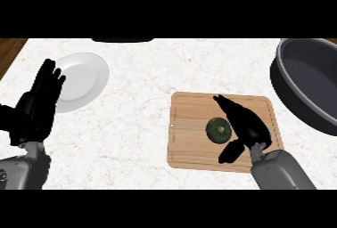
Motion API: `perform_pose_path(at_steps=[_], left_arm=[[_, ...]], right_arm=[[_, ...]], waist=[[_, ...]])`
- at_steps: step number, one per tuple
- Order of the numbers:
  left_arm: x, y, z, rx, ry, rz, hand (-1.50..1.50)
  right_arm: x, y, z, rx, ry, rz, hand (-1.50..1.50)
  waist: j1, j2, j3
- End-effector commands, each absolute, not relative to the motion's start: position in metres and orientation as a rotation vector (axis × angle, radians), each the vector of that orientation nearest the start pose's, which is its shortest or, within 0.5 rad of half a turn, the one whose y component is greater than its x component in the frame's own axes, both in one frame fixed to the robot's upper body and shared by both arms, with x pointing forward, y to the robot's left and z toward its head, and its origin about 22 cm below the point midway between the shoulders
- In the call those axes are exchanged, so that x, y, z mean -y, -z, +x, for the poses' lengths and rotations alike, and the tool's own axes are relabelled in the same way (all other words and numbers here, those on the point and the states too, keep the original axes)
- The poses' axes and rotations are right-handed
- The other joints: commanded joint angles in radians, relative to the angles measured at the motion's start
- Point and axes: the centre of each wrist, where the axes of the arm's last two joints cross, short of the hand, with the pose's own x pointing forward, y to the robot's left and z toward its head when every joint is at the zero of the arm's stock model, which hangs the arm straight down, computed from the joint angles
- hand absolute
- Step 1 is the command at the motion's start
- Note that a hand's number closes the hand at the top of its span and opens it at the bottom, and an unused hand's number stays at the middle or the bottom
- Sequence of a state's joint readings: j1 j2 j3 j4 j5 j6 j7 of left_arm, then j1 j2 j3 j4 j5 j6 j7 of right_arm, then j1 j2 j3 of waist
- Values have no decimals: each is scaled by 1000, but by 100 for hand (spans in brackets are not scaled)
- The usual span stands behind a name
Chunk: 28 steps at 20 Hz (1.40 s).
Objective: Pick the squash from the cutting board and place it in the pot
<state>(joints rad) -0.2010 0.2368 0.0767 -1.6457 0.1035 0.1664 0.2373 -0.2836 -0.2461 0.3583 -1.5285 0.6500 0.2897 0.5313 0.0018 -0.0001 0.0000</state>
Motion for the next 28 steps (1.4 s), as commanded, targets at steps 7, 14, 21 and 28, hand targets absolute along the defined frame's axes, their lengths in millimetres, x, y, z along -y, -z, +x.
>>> perform_pose_path(at_steps=[7, 14, 21, 28], left_arm=[[-266, -78, 268, 1624, -70, 194, 0], [-270, -87, 286, 1611, -67, 193, 0], [-290, -95, 285, 1608, -44, 210, 0], [-280, -85, 275, 1605, -87, 235, 0]], right_arm=[[182, -26, 288, 1049, -1079, -599, -150], [170, -29, 320, 1113, -1271, -608, 150], [150, -4, 308, 1137, -1247, -590, 150], [170, -12, 193, 1259, -1629, -224, 150]], waist=[[-1, 0, 0], [3, 1, 0], [2, 0, 0], [-27, -12, -1]])
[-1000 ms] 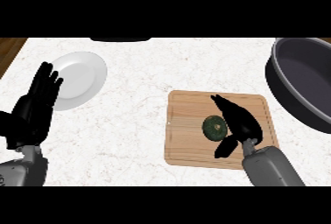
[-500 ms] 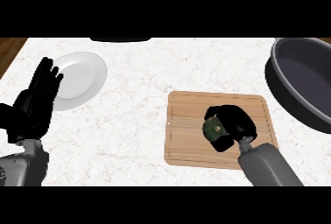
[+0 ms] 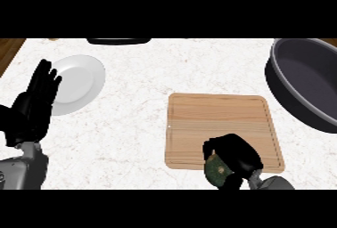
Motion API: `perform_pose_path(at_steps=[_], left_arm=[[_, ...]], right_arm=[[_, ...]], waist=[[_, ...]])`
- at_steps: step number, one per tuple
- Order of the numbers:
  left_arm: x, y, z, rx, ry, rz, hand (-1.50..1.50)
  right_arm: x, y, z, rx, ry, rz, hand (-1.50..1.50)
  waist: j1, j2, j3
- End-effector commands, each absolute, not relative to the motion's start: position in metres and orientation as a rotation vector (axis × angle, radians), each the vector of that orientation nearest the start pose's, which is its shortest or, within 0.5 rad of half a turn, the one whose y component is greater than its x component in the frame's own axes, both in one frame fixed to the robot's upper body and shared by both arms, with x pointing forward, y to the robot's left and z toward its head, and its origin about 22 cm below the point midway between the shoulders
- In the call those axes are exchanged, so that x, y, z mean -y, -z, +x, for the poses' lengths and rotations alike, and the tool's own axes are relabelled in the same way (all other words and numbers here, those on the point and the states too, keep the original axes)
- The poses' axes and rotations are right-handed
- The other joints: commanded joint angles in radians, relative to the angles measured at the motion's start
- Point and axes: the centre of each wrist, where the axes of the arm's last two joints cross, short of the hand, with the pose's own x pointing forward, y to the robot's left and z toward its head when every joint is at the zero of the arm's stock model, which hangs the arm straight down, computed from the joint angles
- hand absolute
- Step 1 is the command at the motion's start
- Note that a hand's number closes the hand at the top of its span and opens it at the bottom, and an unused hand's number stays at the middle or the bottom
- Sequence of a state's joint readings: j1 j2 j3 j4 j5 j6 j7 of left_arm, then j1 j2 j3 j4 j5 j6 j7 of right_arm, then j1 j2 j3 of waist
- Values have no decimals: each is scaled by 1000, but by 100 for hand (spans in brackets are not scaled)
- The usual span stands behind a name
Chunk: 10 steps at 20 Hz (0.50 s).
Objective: Pick the squash from the cutting board and place it in the pot
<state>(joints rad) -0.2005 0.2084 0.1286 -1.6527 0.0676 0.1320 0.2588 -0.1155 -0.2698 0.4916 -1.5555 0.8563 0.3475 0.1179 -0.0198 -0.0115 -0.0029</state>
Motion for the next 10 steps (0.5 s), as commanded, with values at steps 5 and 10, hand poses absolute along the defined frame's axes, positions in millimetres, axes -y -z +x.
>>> perform_pose_path(at_steps=[5, 10], left_arm=[[-295, -85, 267, 1606, -64, 207, 0], [-289, -78, 268, 1598, -96, 210, 0]], right_arm=[[207, -47, 160, 1324, -1599, -320, 150], [218, -94, 137, 1529, -1357, -385, 150]], waist=[[12, 8, 3], [0, 5, 3]])
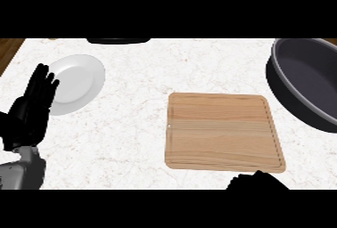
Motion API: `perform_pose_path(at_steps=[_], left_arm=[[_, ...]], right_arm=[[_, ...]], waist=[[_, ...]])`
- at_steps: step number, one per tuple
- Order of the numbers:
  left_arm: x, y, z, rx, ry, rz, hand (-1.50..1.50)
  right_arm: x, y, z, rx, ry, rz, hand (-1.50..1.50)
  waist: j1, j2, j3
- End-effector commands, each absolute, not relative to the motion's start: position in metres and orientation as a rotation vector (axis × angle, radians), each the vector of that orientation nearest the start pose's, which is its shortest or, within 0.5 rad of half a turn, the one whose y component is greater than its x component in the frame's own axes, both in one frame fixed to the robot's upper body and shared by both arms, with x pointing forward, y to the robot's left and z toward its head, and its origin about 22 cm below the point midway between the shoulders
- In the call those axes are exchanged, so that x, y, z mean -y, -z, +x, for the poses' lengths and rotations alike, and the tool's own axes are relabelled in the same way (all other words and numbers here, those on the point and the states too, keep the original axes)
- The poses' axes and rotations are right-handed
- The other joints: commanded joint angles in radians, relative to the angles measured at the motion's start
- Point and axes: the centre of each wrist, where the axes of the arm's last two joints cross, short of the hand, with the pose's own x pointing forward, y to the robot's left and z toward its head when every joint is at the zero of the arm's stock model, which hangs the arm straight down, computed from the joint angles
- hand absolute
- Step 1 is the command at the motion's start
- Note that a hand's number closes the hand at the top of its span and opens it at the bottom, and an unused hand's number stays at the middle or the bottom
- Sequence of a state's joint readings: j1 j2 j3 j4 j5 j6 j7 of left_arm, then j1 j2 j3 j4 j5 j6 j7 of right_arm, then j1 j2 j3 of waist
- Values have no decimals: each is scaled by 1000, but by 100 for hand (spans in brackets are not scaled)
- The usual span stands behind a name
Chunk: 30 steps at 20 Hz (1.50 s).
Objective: Pick the squash from the cutting board and place it in the pot
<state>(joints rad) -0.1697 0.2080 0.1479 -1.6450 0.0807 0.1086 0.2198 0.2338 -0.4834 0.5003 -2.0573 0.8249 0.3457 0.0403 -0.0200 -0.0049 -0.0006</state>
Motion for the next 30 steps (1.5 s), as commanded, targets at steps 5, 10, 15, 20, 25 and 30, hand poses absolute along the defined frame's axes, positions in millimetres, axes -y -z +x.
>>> perform_pose_path(at_steps=[5, 10, 15, 20, 25, 30], left_arm=[[-284, -76, 269, 1595, -112, 230, 0], [-289, -79, 267, 1600, -74, 213, 0], [-284, -70, 283, 1607, -81, 198, 0], [-270, -91, 290, 1602, -70, 191, 0], [-289, -62, 270, 1601, -63, 215, 0], [-267, -90, 280, 1615, -77, 188, 0]], right_arm=[[240, -135, 123, 1750, -1002, -519, 150], [271, -149, 133, 1843, -743, -717, 150], [313, -171, 172, 1866, -617, -820, 150], [358, -189, 193, 1835, -524, -804, 150], [378, -195, 214, 1781, -522, -781, 150], [390, -159, 268, 1741, -500, -778, 150]], waist=[[-28, -6, 1], [0, 1, 2], [14, 7, 1], [21, 6, 1], [24, 6, 0], [32, 7, 1]])
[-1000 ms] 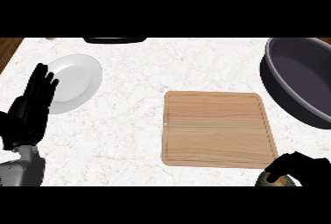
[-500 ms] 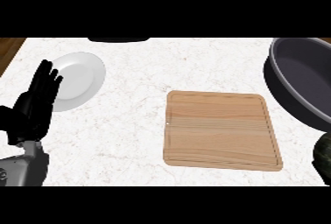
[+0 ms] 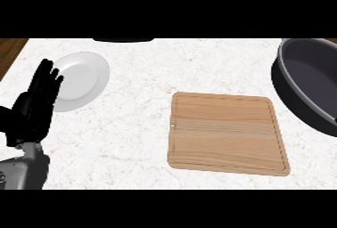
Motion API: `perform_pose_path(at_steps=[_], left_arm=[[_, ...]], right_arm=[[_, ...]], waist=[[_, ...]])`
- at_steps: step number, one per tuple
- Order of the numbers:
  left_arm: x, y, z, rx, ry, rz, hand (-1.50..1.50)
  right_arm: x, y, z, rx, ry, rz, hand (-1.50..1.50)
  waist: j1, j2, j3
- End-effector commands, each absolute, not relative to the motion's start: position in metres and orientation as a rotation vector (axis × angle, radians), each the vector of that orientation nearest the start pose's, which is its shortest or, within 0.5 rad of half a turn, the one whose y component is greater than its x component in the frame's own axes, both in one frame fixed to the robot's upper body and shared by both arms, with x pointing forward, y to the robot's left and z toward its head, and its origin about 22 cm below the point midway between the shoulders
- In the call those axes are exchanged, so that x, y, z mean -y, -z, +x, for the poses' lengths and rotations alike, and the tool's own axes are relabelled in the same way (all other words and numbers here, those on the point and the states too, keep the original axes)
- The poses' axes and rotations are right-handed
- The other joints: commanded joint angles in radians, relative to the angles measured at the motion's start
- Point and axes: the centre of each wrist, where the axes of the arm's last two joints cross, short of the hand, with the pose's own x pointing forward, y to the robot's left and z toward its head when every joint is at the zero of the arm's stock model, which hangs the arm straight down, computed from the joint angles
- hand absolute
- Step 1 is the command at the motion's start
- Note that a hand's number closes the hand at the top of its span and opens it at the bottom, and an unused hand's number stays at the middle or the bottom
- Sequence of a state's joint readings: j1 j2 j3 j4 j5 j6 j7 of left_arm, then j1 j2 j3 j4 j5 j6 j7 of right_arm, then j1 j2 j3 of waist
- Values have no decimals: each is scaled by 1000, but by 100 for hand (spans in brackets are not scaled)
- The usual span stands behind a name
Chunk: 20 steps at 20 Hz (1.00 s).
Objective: Pick the squash from the cutting board and place it in the pot
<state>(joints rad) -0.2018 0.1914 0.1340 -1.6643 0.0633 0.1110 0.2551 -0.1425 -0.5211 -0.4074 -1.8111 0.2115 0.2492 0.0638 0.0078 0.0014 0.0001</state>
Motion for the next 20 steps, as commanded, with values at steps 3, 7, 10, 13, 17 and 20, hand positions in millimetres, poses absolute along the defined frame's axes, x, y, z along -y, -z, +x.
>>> perform_pose_path(at_steps=[3, 7, 10, 13, 17, 20], left_arm=[[-279, -75, 277, 1613, -62, 179, 0], [-274, -87, 285, 1627, -41, 192, 0], [-271, -90, 287, 1632, -51, 178, 0], [-269, -90, 283, 1629, -47, 170, 0], [-282, -87, 290, 1625, -51, 173, 0], [-266, -79, 289, 1641, -34, 147, 0]], right_arm=[[426, -152, 280, 1807, -358, -696, 150], [425, -152, 280, 1663, -627, -1203, 150], [439, -123, 295, 1599, -667, -1273, 150], [451, -114, 324, 1595, -665, -1244, 150], [447, -88, 348, 1551, -684, -1202, 150], [460, -92, 354, 1501, -581, -1070, 150]], waist=[[6, 2, 1], [27, 13, 2], [27, 11, 2], [28, 8, 2], [27, 10, 2], [33, 12, 2]])
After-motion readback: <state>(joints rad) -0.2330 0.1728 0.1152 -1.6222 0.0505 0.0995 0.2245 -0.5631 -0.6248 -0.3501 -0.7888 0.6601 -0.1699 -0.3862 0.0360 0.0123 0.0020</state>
